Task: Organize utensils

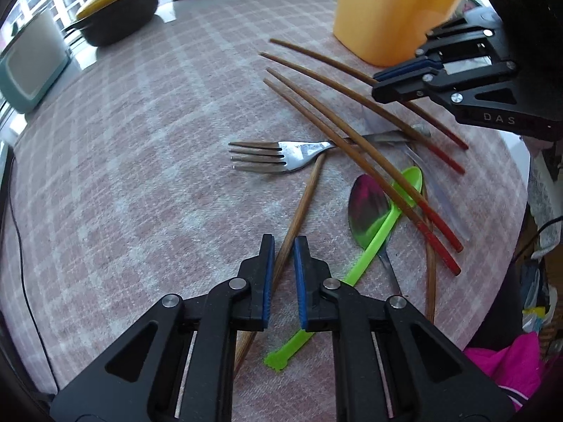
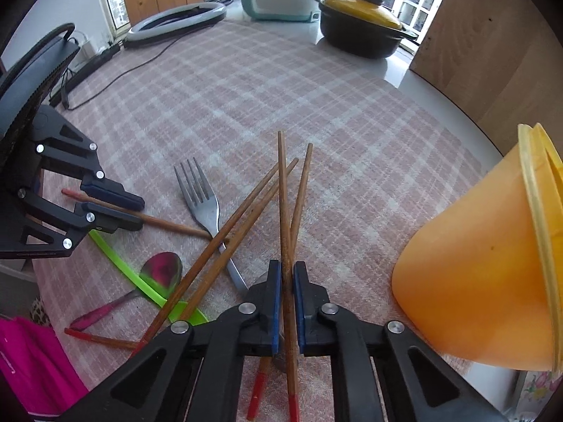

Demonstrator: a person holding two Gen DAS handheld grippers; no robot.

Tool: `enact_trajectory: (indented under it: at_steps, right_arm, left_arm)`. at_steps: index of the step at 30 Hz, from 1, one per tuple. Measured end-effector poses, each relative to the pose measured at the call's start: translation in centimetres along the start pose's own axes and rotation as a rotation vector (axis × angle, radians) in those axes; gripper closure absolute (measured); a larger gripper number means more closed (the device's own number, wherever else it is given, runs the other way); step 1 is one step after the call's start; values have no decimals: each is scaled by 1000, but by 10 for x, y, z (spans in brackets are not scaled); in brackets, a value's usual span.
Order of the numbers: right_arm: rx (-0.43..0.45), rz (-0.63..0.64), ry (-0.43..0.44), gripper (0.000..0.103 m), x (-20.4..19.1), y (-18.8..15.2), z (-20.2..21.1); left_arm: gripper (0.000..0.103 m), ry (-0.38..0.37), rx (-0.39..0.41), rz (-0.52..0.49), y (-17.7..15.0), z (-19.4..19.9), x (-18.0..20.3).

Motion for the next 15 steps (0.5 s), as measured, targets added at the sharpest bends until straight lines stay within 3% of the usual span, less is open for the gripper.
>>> enact_trajectory:
  at_steps: [11,15]
  right_arm:
    - [95,-102,20,99,14,8,24]
    - [121,-124,30,99,14,10,30]
  left_arm:
    - [96,-2,116,117,15,40,-30]
    - [99,4,100,134,10,40,-41]
Point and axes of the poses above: each gripper's, at about its wrist camera, not at the fingertips, and z roughly against the way its jaws point, x to its right, y to its top, the point moved 8 cm from there along -z, roughly the way its jaws point
